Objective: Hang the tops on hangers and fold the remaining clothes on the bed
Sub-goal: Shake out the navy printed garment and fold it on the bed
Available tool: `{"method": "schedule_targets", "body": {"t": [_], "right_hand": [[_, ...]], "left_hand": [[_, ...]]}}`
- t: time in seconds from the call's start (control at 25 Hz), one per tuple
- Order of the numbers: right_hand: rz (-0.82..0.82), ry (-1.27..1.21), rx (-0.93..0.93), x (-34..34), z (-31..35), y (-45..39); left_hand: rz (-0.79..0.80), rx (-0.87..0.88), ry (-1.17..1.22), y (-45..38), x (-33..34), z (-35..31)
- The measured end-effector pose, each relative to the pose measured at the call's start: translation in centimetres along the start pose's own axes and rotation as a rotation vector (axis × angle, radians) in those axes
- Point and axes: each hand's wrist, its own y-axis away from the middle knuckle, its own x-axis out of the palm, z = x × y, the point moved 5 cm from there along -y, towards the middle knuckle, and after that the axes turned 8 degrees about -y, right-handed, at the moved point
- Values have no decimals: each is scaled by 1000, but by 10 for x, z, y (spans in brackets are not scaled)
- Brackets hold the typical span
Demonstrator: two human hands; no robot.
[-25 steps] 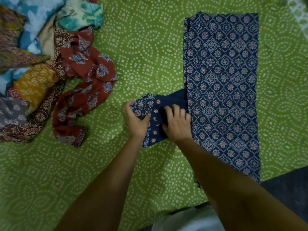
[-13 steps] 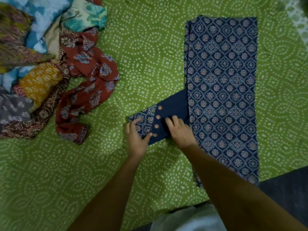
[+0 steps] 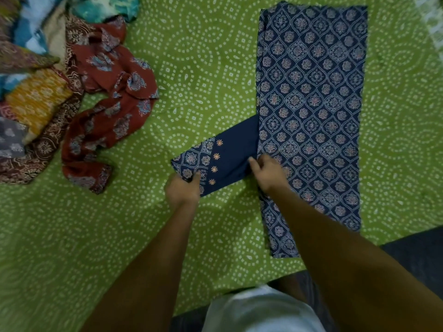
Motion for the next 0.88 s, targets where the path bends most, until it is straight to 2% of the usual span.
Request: {"method": "schedule_targets", "body": {"t": [0.08,0.12,0.16,0.2,0.28,0.36,0.44,0.48,0.52,0.6,0.64,0.72,0.88], "right_hand": [[238,320,-92,20,0,10],[277,306,-124,23,-2,13],[245,126,-128,19,-2,17],[156,-180,-81,5,-3,22],[-22,-726,36,-32,-11,30],[47,-1093,93,-68,-17,38],[190,-1353,63,-102,-27,43],[213,-1411,38,-115,-37,44],[205,-1417,40,-122,-49,41],[108,-1288,131,-124,-74,34],[50,-1234,198,-123,-82,31],[-45,-1200,304,-117,-95,22],[-219,-1044,320,-116,-119,15]], "left_hand": [[10,1,26,8,-3,-6],[-25,35,62,15,-9,-15],[-82,99,111,27,-18,-28],[-137,177,180,40,-25,-42],[-131,381,304,73,-25,-80],[42,630,262,114,-2,-129],[252,923,39,163,31,-174],[270,1035,-100,184,45,-188],[206,1077,-226,188,59,-191],[64,939,-406,172,80,-184],[52,857,-496,160,91,-176],[85,843,-693,147,113,-169],[132,844,-913,129,140,-163]]}}
